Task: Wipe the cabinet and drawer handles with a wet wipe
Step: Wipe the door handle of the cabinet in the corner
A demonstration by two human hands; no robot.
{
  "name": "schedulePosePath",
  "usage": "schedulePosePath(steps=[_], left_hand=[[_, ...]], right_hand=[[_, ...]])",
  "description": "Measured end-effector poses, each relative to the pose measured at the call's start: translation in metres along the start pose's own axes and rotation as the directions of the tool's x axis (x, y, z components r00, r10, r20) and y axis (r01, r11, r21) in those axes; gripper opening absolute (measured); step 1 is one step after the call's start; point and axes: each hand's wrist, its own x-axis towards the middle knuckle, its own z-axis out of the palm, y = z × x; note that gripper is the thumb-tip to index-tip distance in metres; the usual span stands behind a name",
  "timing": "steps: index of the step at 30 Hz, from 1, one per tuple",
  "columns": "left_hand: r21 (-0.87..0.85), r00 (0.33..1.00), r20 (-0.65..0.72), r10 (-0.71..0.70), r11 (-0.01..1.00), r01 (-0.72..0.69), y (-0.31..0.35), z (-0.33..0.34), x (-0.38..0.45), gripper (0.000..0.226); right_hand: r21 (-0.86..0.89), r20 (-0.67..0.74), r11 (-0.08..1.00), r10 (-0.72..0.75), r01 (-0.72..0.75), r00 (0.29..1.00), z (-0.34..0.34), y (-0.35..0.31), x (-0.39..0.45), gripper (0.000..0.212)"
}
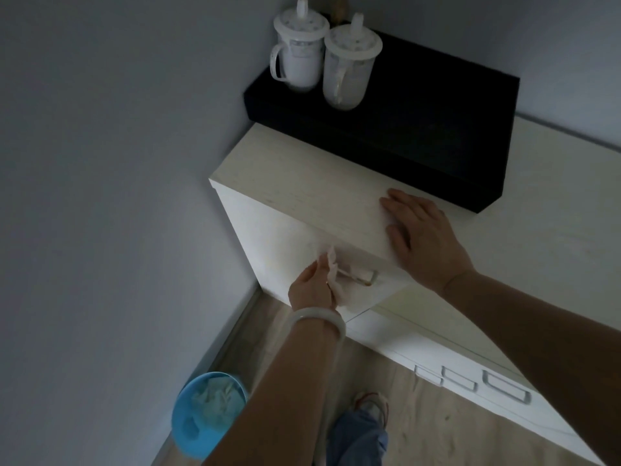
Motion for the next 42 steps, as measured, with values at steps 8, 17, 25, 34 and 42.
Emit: schedulePosePath(steps=[8, 17, 25, 34, 42], left_hand=[[0.234, 0.995, -0.099, 0.016, 0.972, 0.007, -0.003, 0.001, -0.005, 0.019], [-0.001, 0.988, 0.030, -0.152, 0.988, 0.152, -0.033, 0.015, -0.025, 0.024], [-0.007, 0.991, 0.026, -0.134, 0.991, 0.134, -0.036, 0.039, -0.021, 0.013], [0.239, 0.992, 0.122, -0.018, 0.971, -0.012, -0.026, 0.021, -0.005, 0.011], [0.574, 0.980, 0.155, 0.122, 0.797, -0.190, -0.007, 0.007, 0.005, 0.021]], right_hand=[[0.004, 0.004, 1.000, 0.010, -0.010, 1.000, -0.001, 0.000, 0.000, 0.053], [0.005, 0.019, 1.000, 0.014, -0.014, 1.000, -0.002, 0.000, 0.000, 0.053], [0.028, -0.002, 1.000, 0.003, -0.003, 1.000, 0.000, 0.002, 0.000, 0.050], [0.057, -0.016, 0.998, 0.003, -0.002, 1.000, -0.001, 0.002, 0.000, 0.047], [0.074, -0.029, 0.997, 0.001, 0.001, 1.000, -0.001, 0.003, -0.001, 0.047]])
